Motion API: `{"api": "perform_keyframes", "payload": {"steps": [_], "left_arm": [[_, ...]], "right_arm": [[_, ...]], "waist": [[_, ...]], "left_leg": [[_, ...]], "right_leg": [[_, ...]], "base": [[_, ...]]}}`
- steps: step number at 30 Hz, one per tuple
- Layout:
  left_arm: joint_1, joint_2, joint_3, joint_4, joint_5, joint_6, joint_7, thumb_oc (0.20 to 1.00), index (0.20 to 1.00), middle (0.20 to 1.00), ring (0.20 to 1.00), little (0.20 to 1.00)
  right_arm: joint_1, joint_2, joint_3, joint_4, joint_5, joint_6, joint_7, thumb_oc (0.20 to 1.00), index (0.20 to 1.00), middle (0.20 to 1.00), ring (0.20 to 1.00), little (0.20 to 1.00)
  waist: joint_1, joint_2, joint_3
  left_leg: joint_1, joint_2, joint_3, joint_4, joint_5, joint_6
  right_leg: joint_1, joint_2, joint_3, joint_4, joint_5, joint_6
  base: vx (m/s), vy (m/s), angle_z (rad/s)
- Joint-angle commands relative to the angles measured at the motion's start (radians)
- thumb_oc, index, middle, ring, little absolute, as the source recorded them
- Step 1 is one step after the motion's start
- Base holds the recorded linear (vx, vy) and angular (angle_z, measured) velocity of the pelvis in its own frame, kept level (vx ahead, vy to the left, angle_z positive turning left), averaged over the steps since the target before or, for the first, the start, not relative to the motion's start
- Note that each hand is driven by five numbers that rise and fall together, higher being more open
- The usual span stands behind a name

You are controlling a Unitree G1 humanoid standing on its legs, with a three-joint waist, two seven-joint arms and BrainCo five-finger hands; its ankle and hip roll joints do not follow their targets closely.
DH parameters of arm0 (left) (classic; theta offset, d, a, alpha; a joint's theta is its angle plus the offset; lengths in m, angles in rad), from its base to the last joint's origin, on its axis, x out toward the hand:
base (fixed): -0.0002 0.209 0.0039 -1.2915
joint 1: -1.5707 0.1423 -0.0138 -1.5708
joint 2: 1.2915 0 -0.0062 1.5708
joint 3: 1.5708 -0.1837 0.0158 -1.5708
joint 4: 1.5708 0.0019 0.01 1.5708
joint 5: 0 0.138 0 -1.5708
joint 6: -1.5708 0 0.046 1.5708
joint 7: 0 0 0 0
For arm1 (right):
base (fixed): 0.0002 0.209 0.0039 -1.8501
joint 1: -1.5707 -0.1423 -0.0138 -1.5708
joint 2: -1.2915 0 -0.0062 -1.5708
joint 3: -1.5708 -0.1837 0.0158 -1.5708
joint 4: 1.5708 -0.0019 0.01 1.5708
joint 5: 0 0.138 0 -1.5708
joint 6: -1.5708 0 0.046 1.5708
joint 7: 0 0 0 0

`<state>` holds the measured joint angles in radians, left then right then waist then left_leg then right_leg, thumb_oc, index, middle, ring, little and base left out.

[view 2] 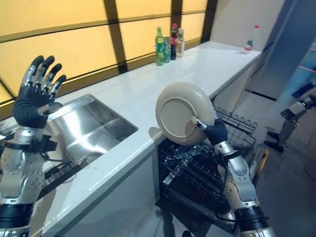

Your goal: Pick up plates and place into dishwasher.

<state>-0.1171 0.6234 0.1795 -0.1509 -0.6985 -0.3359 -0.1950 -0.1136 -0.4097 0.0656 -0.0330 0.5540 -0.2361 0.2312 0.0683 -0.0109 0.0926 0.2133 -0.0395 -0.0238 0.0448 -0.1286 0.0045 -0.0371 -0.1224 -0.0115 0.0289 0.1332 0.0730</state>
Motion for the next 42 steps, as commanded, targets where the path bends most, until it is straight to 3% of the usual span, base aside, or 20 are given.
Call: {"api": "perform_keyframes", "payload": {"steps": [1, 7, 11, 18, 20, 25, 31, 42], "left_arm": [[0.001, 0.034, 0.035, -0.019, 0.019, -0.006, 0.014, 1.0, 1.0, 1.0, 1.0, 1.0], [0.043, 0.034, 0.067, -0.023, 0.026, 0.055, 0.0, 1.0, 1.0, 1.0, 1.0, 1.0], [0.037, 0.03, 0.061, -0.016, 0.037, 0.055, 0.015, 1.0, 1.0, 1.0, 1.0, 1.0], [-0.024, 0.056, 0.02, 0.005, 0.037, 0.016, 0.071, 1.0, 1.0, 1.0, 1.0, 1.0], [-0.071, 0.065, -0.01, 0.02, 0.032, -0.022, 0.112, 1.0, 1.0, 1.0, 1.0, 1.0], [-0.126, 0.067, -0.057, 0.025, 0.054, -0.037, 0.172, 1.0, 1.0, 1.0, 1.0, 1.0], [-0.206, 0.072, -0.108, 0.037, 0.078, -0.057, 0.243, 1.0, 1.0, 1.0, 1.0, 1.0], [-0.23, 0.074, -0.105, 0.042, 0.08, -0.057, 0.26, 1.0, 1.0, 1.0, 1.0, 1.0]], "right_arm": [[-0.059, -0.032, -0.071, -0.001, -0.094, -0.063, -0.098, 0.2, 0.2, 0.2, 0.2, 0.2], [-0.021, -0.083, -0.129, 0.079, -0.182, -0.055, -0.183, 0.2, 0.2, 0.2, 0.2, 0.2], [-0.042, -0.125, -0.141, 0.133, -0.227, -0.069, -0.247, 0.2, 0.2, 0.2, 0.2, 0.2], [-0.193, -0.263, -0.125, 0.263, -0.252, -0.074, -0.335, 0.2, 0.2, 0.2, 0.2, 0.2], [-0.28, -0.307, -0.096, 0.32, -0.252, -0.074, -0.342, 0.2, 0.2, 0.2, 0.2, 0.2], [-0.364, -0.342, -0.033, 0.391, -0.194, -0.074, -0.301, 0.2, 0.2, 0.2, 0.2, 0.2], [-0.459, -0.358, 0.044, 0.489, -0.112, -0.108, -0.178, 0.2, 0.2, 0.2, 0.2, 0.2], [-0.543, -0.355, 0.139, 0.518, -0.104, -0.086, 0.042, 0.2, 0.2, 0.2, 0.2, 0.2]], "waist": [[0.005, -0.005, 0.0], [-0.001, -0.015, 0.035], [0.008, -0.009, 0.066], [0.02, 0.033, 0.169], [0.016, 0.06, 0.239], [0.009, 0.089, 0.318], [0.014, 0.107, 0.401], [0.04, 0.104, 0.427]], "left_leg": [[-0.083, -0.059, -0.074, 0.022, -0.021, 0.058], [-0.098, -0.048, -0.058, 0.041, -0.027, 0.047], [-0.136, -0.047, -0.067, 0.065, -0.036, 0.042], [-0.291, -0.054, -0.064, 0.174, -0.029, 0.026], [-0.381, -0.054, -0.049, 0.227, -0.015, 0.016], [-0.479, -0.048, -0.028, 0.286, 0.001, -0.001], [-0.571, -0.039, -0.02, 0.289, 0.038, -0.013], [-0.596, -0.04, -0.033, 0.257, 0.071, -0.014]], "right_leg": [[-0.017, -0.126, -0.029, 0.024, 0.008, 0.092], [-0.022, -0.163, -0.045, 0.025, 0.014, 0.118], [-0.055, -0.182, -0.054, 0.048, 0.009, 0.133], [-0.17, -0.209, -0.045, 0.126, 0.007, 0.146], [-0.228, -0.215, -0.039, 0.17, 0.001, 0.144], [-0.3, -0.216, -0.025, 0.203, -0.002, 0.141], [-0.364, -0.207, -0.03, 0.192, 0.003, 0.131], [-0.386, -0.187, -0.061, 0.169, -0.001, 0.116]], "base": [[0.1, -0.009, -0.33], [0.1, -0.008, 0.01], [-0.01, -0.019, 0.03], [-0.16, -0.017, 0.08], [-0.3, 0.014, 0.08], [-0.15, -0.005, -0.05], [-0.13, -0.021, -0.15], [-0.02, -0.011, -0.02]]}}
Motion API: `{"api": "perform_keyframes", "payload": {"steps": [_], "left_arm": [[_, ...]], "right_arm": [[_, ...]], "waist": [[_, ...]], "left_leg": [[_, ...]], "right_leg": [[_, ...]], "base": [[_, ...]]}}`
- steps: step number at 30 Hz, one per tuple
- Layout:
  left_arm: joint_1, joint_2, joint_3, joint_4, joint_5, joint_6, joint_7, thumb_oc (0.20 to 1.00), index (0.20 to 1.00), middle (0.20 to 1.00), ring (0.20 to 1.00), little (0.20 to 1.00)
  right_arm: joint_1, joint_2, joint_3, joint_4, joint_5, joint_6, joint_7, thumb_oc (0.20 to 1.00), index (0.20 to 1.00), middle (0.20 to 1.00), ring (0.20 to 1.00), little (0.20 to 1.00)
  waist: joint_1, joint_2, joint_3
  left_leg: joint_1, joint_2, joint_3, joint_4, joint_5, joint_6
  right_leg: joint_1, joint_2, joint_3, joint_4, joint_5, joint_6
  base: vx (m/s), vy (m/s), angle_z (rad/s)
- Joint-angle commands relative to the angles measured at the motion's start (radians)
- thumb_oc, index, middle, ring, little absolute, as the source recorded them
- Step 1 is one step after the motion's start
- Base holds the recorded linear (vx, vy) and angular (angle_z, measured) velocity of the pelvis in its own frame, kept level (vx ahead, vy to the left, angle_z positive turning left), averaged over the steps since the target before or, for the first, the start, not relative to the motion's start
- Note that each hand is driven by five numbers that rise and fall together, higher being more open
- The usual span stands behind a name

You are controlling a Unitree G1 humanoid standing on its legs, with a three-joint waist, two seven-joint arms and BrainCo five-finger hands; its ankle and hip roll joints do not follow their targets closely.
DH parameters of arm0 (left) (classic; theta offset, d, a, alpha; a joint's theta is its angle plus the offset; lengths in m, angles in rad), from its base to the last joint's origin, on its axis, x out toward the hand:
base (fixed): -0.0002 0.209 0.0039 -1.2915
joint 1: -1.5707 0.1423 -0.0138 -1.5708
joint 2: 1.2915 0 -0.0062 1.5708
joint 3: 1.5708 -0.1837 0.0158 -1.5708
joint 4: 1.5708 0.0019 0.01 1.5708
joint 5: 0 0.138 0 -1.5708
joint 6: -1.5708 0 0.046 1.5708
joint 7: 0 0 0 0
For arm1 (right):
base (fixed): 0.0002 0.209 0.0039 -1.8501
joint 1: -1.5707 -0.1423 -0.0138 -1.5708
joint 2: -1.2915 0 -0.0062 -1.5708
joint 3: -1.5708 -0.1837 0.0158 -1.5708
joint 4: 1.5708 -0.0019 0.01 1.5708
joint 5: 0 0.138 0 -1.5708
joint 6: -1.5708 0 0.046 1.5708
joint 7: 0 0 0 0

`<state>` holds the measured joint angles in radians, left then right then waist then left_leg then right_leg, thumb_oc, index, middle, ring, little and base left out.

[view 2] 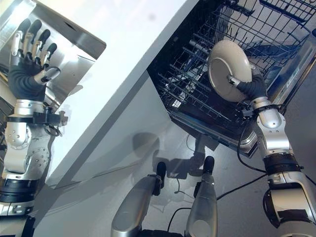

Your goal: Pick up plates and place into dishwasher.

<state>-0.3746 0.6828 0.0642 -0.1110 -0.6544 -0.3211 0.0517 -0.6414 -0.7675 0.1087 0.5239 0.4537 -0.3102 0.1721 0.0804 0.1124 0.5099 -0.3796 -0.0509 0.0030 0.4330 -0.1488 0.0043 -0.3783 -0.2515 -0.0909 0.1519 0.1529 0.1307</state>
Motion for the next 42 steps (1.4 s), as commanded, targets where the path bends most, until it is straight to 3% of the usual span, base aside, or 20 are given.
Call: {"api": "perform_keyframes", "payload": {"steps": [1, 5, 11, 13, 23, 27, 31, 42], "left_arm": [[0.029, 0.014, 0.011, 0.004, 0.034, -0.073, 0.013, 1.0, 1.0, 1.0, 1.0, 1.0], [0.04, 0.022, 0.018, -0.003, 0.025, -0.07, 0.007, 1.0, 1.0, 1.0, 1.0, 1.0], [0.037, 0.041, 0.023, 0.005, 0.006, -0.072, -0.006, 1.0, 1.0, 1.0, 1.0, 1.0], [0.035, 0.046, 0.023, 0.012, 0.002, -0.075, -0.008, 1.0, 1.0, 1.0, 1.0, 1.0], [0.032, 0.077, 0.025, 0.019, -0.022, -0.072, -0.012, 1.0, 1.0, 1.0, 1.0, 1.0], [0.024, 0.078, 0.018, 0.021, -0.017, -0.072, -0.003, 1.0, 1.0, 1.0, 1.0, 1.0], [0.02, 0.068, 0.004, 0.019, 0.001, -0.08, 0.012, 1.0, 1.0, 1.0, 1.0, 1.0], [-0.007, 0.03, -0.019, 0.009, 0.04, -0.072, 0.047, 1.0, 1.0, 1.0, 1.0, 1.0]], "right_arm": [[-0.02, -0.006, 0.108, -0.036, -0.016, 0.001, 0.126, 0.2, 0.2, 0.2, 0.2, 0.2], [-0.021, -0.039, 0.154, -0.03, -0.047, 0.017, 0.185, 0.2, 0.2, 0.2, 0.2, 0.2], [-0.056, -0.074, 0.166, -0.032, -0.078, -0.046, 0.165, 0.2, 0.2, 0.2, 0.2, 0.2], [-0.084, -0.09, 0.182, -0.055, -0.172, -0.02, 0.163, 0.2, 0.2, 0.2, 0.2, 0.2], [-0.151, -0.169, 0.278, -0.062, -0.244, 0.044, 0.17, 0.2, 0.2, 0.2, 0.2, 0.2], [-0.168, -0.187, 0.313, -0.029, -0.343, 0.08, 0.08, 0.2, 0.2, 0.2, 0.2, 0.2], [-0.185, -0.182, 0.345, 0.014, -0.428, 0.16, 0.009, 0.2, 0.2, 0.2, 0.2, 0.2], [-0.203, -0.155, 0.378, 0.107, -0.406, 0.198, -0.005, 0.2, 0.2, 0.2, 0.2, 0.2]], "waist": [[0.03, -0.02, 0.01], [0.039, -0.022, 0.01], [0.049, -0.026, 0.01], [0.051, -0.027, 0.01], [0.061, -0.029, 0.01], [0.061, -0.026, 0.01], [0.06, -0.019, 0.01], [0.059, 0.002, 0.01]], "left_leg": [[-0.003, -0.029, -0.062, -0.131, 0.093, -0.015], [-0.003, -0.03, -0.07, -0.14, 0.103, -0.018], [0.003, -0.032, -0.079, -0.149, 0.108, -0.019], [0.001, -0.032, -0.077, -0.145, 0.11, -0.021], [-0.021, -0.025, -0.078, -0.156, 0.126, -0.028], [-0.044, -0.024, -0.079, -0.155, 0.133, -0.03], [-0.074, -0.021, -0.079, -0.159, 0.142, -0.03], [-0.108, -0.023, -0.077, -0.169, 0.16, -0.033]], "right_leg": [[-0.043, -0.056, 0.018, 0.048, -0.024, 0.057], [-0.038, -0.053, 0.009, 0.044, -0.029, 0.054], [-0.02, -0.051, -0.004, 0.037, -0.035, 0.048], [-0.019, -0.05, -0.003, 0.04, -0.036, 0.047], [-0.022, -0.042, -0.009, 0.022, -0.033, 0.04], [-0.041, -0.039, -0.008, 0.02, -0.03, 0.038], [-0.067, -0.035, -0.004, 0.012, -0.024, 0.034], [-0.104, -0.039, -0.005, 0.008, -0.016, 0.028]], "base": [[0.0, 0.0, 0.0], [0.0, 0.0, 0.0], [0.0, -0.018, 0.02], [0.0, 0.0, 0.0], [0.0, -0.003, 0.01], [0.0, -0.006, 0.04], [-0.01, 0.0, 0.04], [0.0, 0.008, 0.01]]}}
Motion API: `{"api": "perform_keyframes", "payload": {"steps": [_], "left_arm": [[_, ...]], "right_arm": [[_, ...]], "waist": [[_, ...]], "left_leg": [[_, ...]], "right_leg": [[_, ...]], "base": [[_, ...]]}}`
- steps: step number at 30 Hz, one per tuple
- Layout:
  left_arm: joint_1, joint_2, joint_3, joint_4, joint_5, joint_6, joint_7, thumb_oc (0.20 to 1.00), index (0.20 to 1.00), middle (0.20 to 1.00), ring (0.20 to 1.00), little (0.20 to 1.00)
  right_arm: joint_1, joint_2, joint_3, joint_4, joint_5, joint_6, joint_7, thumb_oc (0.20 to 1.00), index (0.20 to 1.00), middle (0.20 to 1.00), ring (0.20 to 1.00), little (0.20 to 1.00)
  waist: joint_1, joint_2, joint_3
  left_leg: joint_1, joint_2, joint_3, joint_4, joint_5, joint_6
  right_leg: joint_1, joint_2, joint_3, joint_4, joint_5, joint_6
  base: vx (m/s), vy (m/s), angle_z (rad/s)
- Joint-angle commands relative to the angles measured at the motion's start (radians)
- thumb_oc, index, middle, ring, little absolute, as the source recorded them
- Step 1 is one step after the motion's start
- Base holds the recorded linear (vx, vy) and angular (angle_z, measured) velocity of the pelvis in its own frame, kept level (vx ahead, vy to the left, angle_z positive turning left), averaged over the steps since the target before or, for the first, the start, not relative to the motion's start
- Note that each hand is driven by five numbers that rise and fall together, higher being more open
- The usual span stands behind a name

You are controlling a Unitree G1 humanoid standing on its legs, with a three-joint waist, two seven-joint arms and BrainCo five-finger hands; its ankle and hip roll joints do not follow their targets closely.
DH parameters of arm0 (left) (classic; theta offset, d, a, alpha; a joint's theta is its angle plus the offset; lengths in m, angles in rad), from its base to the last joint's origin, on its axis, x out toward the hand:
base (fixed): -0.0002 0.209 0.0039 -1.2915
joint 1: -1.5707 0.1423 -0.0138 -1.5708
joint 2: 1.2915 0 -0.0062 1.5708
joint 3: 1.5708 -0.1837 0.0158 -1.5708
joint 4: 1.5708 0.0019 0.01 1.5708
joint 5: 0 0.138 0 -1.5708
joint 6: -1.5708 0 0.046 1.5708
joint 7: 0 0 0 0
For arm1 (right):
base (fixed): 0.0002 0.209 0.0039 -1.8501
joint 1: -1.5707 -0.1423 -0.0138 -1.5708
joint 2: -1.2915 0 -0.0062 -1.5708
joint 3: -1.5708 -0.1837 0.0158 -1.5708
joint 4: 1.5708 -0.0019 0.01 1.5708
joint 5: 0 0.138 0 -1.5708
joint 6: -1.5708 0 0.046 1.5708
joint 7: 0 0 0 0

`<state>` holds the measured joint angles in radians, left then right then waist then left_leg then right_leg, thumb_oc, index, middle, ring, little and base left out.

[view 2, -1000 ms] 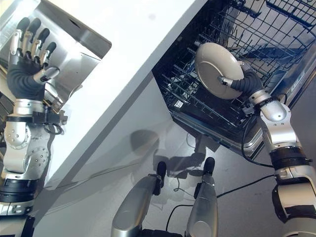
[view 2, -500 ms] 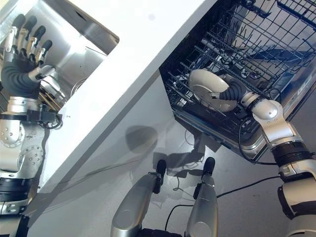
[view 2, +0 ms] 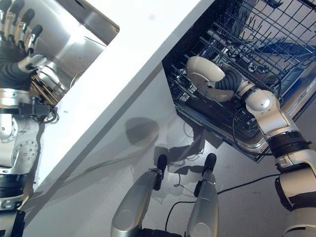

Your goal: Pick up plates and place into dishwasher.

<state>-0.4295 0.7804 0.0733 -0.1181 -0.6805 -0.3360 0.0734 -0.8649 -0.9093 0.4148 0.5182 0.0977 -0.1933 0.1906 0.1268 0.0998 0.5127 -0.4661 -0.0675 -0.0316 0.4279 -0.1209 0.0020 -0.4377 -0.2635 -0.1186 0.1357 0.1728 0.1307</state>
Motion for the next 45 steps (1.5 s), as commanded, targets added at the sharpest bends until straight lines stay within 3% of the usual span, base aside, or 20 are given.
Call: {"api": "perform_keyframes", "payload": {"steps": [1, 2, 3, 4, 17, 25, 35, 45], "left_arm": [[0.047, -0.069, -0.029, 0.015, 0.069, -0.057, 0.026, 1.0, 1.0, 1.0, 1.0, 1.0], [0.043, -0.071, -0.033, 0.012, 0.075, -0.053, 0.031, 1.0, 1.0, 1.0, 1.0, 1.0], [0.044, -0.072, -0.031, 0.011, 0.077, -0.053, 0.03, 1.0, 1.0, 1.0, 1.0, 1.0], [0.046, -0.072, -0.031, 0.009, 0.079, -0.057, 0.031, 1.0, 1.0, 1.0, 1.0, 1.0], [0.072, -0.046, 0.026, -0.019, 0.036, -0.018, 0.024, 1.0, 1.0, 1.0, 1.0, 1.0], [0.208, -0.068, 0.107, -0.016, 0.06, 0.005, 0.01, 1.0, 1.0, 1.0, 1.0, 1.0], [0.388, -0.121, 0.217, -0.035, 0.056, 0.048, -0.081, 1.0, 1.0, 1.0, 1.0, 1.0], [0.459, -0.136, 0.273, -0.018, 0.119, 0.003, -0.067, 1.0, 1.0, 1.0, 1.0, 1.0]], "right_arm": [[0.022, -0.011, 0.071, 0.115, -0.045, 0.083, -0.03, 0.2, 0.2, 0.2, 0.2, 0.2], [0.022, -0.007, 0.067, 0.117, -0.038, 0.087, -0.038, 0.2, 0.2, 0.2, 0.2, 0.2], [0.027, -0.005, 0.061, 0.117, -0.037, 0.086, -0.045, 0.567, 0.567, 0.567, 0.567, 0.567], [0.033, -0.003, 0.053, 0.117, -0.038, 0.085, -0.054, 1.0, 1.0, 1.0, 1.0, 1.0], [0.125, 0.01, -0.073, 0.03, -0.018, 0.059, -0.113, 1.0, 1.0, 1.0, 1.0, 1.0], [0.342, 0.091, -0.27, -0.202, -0.031, 0.045, -0.195, 1.0, 1.0, 1.0, 1.0, 1.0], [0.619, 0.171, -0.437, -0.439, -0.094, 0.039, -0.17, 1.0, 1.0, 1.0, 1.0, 1.0], [0.696, 0.273, -0.532, -0.656, 0.028, -0.092, -0.257, 1.0, 1.0, 1.0, 1.0, 1.0]], "waist": [[0.013, 0.015, 0.007], [0.012, 0.015, 0.007], [0.012, 0.014, 0.007], [0.011, 0.013, 0.007], [0.003, -0.008, -0.002], [0.007, -0.049, -0.143], [0.032, -0.091, -0.332], [0.046, -0.089, -0.42]], "left_leg": [[-0.023, -0.006, -0.042, -0.165, 0.133, -0.031], [-0.024, -0.006, -0.041, -0.167, 0.135, -0.031], [-0.022, -0.005, -0.041, -0.169, 0.135, -0.031], [-0.017, -0.005, -0.041, -0.173, 0.135, -0.031], [0.143, 0.005, -0.039, -0.208, 0.119, -0.03], [0.301, 0.03, -0.057, -0.274, 0.099, -0.031], [0.479, 0.091, -0.061, -0.37, 0.111, -0.054], [0.561, 0.143, -0.048, -0.436, 0.122, -0.079]], "right_leg": [[-0.047, -0.027, 0.023, 0.024, -0.035, 0.028], [-0.048, -0.026, 0.024, 0.023, -0.035, 0.027], [-0.046, -0.026, 0.023, 0.021, -0.035, 0.027], [-0.042, -0.025, 0.022, 0.019, -0.035, 0.026], [0.116, -0.014, 0.007, 0.001, -0.057, 0.022], [0.293, 0.014, -0.028, -0.055, -0.088, 0.016], [0.49, 0.064, -0.082, -0.118, -0.131, -0.001], [0.566, 0.097, -0.116, -0.134, -0.172, -0.016]], "base": [[-0.03, -0.003, 0.02], [0.0, 0.0, 0.0], [-0.03, -0.009, 0.02], [0.0, 0.0, 0.0], [-0.01, -0.022, 0.03], [0.1, -0.082, 0.09], [0.15, -0.099, 0.13], [0.02, -0.058, 0.16]]}}
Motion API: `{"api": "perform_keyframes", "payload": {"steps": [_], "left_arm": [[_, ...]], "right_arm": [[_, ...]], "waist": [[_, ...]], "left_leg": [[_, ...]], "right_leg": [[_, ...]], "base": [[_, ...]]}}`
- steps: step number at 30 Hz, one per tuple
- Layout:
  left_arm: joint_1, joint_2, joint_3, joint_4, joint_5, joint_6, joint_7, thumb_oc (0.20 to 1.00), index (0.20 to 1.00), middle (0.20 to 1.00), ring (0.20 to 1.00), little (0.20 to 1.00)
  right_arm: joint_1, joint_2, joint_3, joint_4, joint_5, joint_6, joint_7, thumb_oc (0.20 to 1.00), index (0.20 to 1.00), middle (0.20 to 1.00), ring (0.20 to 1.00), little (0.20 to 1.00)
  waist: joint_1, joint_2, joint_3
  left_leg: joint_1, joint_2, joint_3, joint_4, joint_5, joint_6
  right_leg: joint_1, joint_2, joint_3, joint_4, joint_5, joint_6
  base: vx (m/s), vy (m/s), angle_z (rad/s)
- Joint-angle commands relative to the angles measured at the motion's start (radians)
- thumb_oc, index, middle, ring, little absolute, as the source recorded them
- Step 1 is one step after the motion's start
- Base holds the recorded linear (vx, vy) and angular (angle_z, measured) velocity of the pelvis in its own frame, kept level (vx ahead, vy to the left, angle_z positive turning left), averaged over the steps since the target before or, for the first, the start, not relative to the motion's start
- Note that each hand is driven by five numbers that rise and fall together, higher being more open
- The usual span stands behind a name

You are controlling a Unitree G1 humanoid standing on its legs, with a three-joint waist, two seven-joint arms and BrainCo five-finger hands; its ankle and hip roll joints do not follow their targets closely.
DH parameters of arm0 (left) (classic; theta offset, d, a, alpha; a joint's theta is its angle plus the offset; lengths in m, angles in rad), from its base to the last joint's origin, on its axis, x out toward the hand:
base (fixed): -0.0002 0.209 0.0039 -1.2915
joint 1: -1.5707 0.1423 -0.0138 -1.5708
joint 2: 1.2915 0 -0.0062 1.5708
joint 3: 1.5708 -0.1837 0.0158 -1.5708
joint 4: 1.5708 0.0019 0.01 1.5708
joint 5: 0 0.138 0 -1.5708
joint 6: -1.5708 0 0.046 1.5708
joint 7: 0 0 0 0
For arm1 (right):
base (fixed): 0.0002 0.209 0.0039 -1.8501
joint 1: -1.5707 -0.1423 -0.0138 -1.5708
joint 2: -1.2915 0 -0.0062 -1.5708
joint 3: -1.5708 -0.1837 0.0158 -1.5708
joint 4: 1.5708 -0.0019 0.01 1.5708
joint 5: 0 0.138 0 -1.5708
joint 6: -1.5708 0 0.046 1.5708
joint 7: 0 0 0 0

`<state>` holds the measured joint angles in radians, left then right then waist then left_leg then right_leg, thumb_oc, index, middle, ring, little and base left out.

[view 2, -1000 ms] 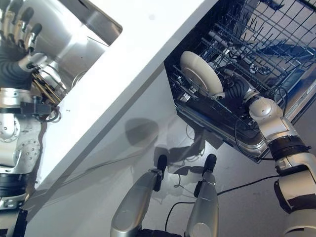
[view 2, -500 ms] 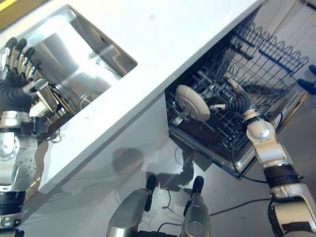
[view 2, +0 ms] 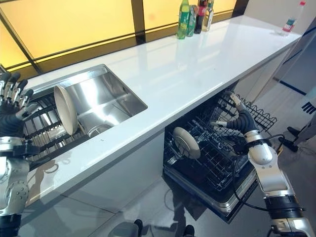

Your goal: Pick up plates and place into dishwasher.

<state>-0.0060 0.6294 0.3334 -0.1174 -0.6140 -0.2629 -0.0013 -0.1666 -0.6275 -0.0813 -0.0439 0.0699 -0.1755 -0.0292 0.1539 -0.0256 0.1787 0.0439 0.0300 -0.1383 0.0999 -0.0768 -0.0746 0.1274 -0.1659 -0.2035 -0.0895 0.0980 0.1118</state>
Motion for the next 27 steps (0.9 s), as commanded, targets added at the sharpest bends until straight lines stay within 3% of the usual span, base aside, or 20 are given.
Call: {"api": "perform_keyframes", "payload": {"steps": [1, 5, 7, 9, 11, 14, 19, 27], "left_arm": [[0.04, 0.01, 0.015, -0.018, 0.057, -0.074, 0.009, 1.0, 1.0, 1.0, 1.0, 1.0], [0.073, -0.01, 0.029, -0.015, 0.134, -0.084, 0.041, 1.0, 1.0, 1.0, 1.0, 1.0], [0.087, -0.007, 0.037, -0.015, 0.243, -0.089, 0.084, 1.0, 1.0, 1.0, 1.0, 1.0], [0.109, 0.027, 0.046, -0.004, 0.417, -0.121, 0.154, 1.0, 1.0, 1.0, 1.0, 1.0], [0.127, 0.062, 0.057, 0.017, 0.48, -0.147, 0.167, 1.0, 1.0, 1.0, 1.0, 1.0], [0.15, 0.097, 0.066, 0.023, 0.536, -0.164, 0.174, 1.0, 1.0, 1.0, 1.0, 1.0], [0.109, 0.172, 0.041, 0.082, 0.67, -0.142, 0.235, 1.0, 1.0, 1.0, 1.0, 1.0], [0.058, 0.296, -0.029, 0.185, 0.917, -0.148, 0.42, 1.0, 1.0, 1.0, 1.0, 1.0]], "right_arm": [[0.005, -0.003, -0.037, -0.115, 0.07, -0.117, -0.039, 1.0, 1.0, 1.0, 1.0, 1.0], [0.021, 0.025, -0.032, -0.17, 0.101, -0.136, -0.01, 1.0, 1.0, 1.0, 1.0, 1.0], [0.019, 0.022, -0.017, -0.184, 0.102, -0.127, 0.001, 1.0, 1.0, 1.0, 1.0, 1.0], [0.012, 0.003, 0.006, -0.192, 0.12, -0.111, -0.005, 1.0, 1.0, 1.0, 1.0, 1.0], [0.011, -0.021, 0.018, -0.189, 0.142, -0.107, -0.008, 1.0, 1.0, 1.0, 1.0, 1.0], [0.004, -0.024, 0.041, -0.176, 0.13, -0.109, -0.03, 1.0, 1.0, 1.0, 1.0, 1.0], [0.021, -0.027, 0.051, -0.163, 0.156, -0.116, -0.009, 1.0, 1.0, 1.0, 1.0, 1.0], [0.077, -0.03, 0.06, -0.16, 0.201, -0.108, -0.013, 1.0, 1.0, 1.0, 1.0, 1.0]], "waist": [[0.022, 0.037, -0.091], [0.041, 0.036, -0.104], [0.05, 0.034, -0.104], [0.069, 0.024, -0.093], [0.081, 0.021, -0.081], [0.088, 0.038, -0.088], [0.042, 0.054, -0.116], [-0.02, 0.054, -0.117]], "left_leg": [[0.053, 0.047, 0.058, -0.108, 0.078, -0.004], [0.049, 0.051, 0.047, -0.083, 0.074, -0.016], [0.044, 0.047, 0.042, -0.065, 0.07, -0.019], [0.015, 0.02, 0.03, 0.029, 0.045, -0.025], [-0.018, 0.002, 0.013, 0.091, 0.036, -0.024], [0.005, 0.03, -0.007, -0.016, 0.077, -0.026], [0.056, 0.042, 0.021, -0.103, 0.096, -0.028], [0.081, 0.006, 0.054, -0.098, 0.054, 0.009]], "right_leg": [[0.004, 0.002, -0.035, 0.094, -0.102, 0.001], [0.015, 0.011, -0.052, 0.105, -0.115, -0.011], [0.02, 0.014, -0.057, 0.107, -0.119, -0.017], [0.024, 0.01, -0.063, 0.119, -0.124, -0.029], [0.027, 0.007, -0.065, 0.128, -0.124, -0.034], [0.022, 0.01, -0.067, 0.134, -0.126, -0.028], [0.015, -0.014, -0.044, 0.152, -0.139, 0.002], [-0.03, -0.076, 0.001, 0.193, -0.126, 0.047]], "base": [[0.01, -0.056, 0.25], [0.01, -0.072, 0.22], [0.01, -0.054, 0.16], [0.01, -0.029, 0.08], [0.01, 0.037, 0.12], [0.06, 0.183, 0.2], [0.14, 0.237, 0.12], [0.2, 0.176, -0.07]]}}
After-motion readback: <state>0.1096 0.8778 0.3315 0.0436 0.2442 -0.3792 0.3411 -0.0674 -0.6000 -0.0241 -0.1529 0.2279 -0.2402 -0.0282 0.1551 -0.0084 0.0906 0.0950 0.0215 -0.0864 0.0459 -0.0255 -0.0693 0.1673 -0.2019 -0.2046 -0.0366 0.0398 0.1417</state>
